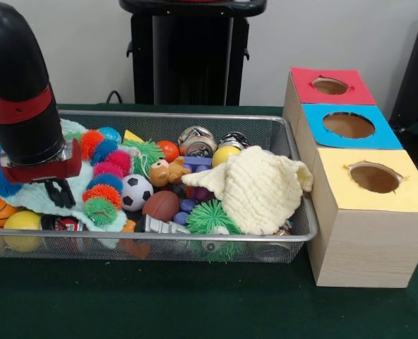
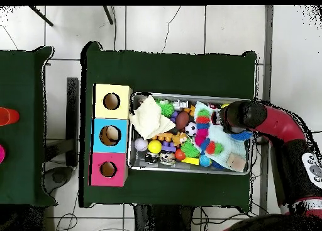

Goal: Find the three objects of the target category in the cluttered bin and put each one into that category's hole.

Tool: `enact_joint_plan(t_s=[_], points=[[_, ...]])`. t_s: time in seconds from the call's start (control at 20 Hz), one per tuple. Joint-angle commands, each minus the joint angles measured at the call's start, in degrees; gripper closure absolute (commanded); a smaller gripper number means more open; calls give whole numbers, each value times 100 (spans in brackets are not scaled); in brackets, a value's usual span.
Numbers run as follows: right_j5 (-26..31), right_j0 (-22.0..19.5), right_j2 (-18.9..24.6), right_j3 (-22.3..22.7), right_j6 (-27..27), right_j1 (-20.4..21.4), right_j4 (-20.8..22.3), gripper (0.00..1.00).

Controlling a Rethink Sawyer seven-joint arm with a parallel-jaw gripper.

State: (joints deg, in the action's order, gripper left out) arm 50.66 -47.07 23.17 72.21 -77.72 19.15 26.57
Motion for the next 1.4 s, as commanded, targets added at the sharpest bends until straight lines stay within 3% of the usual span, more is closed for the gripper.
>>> enact_joint_plan(t_s=[0.05, 1.3, 1.35, 1.4], points=[[-578, -97, 436, -56, 1409, -367, 564, 100], [-519, -129, 544, -114, 1379, -425, 699, 100], [-541, -163, 585, -100, 1411, -435, 688, 0], [-551, -165, 585, -91, 1399, -431, 688, 0]])
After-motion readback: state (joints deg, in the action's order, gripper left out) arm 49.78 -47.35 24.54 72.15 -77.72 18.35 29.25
